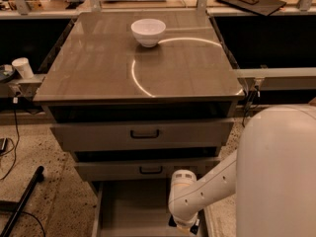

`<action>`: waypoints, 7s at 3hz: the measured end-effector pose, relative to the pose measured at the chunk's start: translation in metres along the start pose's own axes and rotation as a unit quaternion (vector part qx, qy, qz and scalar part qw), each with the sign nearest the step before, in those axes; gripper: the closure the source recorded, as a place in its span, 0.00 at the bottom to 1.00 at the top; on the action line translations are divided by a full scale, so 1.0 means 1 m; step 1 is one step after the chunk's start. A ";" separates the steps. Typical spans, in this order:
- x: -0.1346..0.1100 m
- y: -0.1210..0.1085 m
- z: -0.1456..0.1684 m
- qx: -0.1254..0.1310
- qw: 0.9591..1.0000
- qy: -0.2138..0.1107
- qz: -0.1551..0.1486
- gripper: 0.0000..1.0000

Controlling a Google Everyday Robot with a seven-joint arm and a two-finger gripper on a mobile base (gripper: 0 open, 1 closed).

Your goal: Place rxbar blueberry into bottom drawer

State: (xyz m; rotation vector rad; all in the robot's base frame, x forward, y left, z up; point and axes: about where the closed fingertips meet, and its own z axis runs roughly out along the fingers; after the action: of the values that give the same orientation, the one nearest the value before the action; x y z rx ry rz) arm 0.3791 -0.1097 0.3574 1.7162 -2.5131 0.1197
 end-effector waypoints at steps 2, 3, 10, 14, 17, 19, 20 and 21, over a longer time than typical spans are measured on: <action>-0.005 -0.006 0.029 -0.012 1.000 0.009 0.009 1.00; -0.010 -0.007 0.046 -0.023 1.000 0.011 0.013 1.00; -0.014 -0.008 0.113 -0.038 0.996 0.058 0.047 1.00; -0.005 -0.030 0.111 -0.062 0.989 -0.027 0.130 1.00; -0.020 -0.020 0.131 -0.088 0.990 -0.035 0.107 1.00; -0.049 -0.014 0.164 -0.120 0.988 -0.035 0.089 1.00; -0.059 -0.010 0.179 -0.133 0.987 -0.029 0.084 0.98; -0.059 -0.010 0.179 -0.133 0.987 -0.029 0.084 0.75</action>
Offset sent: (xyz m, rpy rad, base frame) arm 0.0133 0.0015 -0.0522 -0.0082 0.0486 -0.0356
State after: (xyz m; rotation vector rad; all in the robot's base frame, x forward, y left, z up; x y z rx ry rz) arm 0.4032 -0.0804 0.1726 1.4256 -2.5712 -0.2472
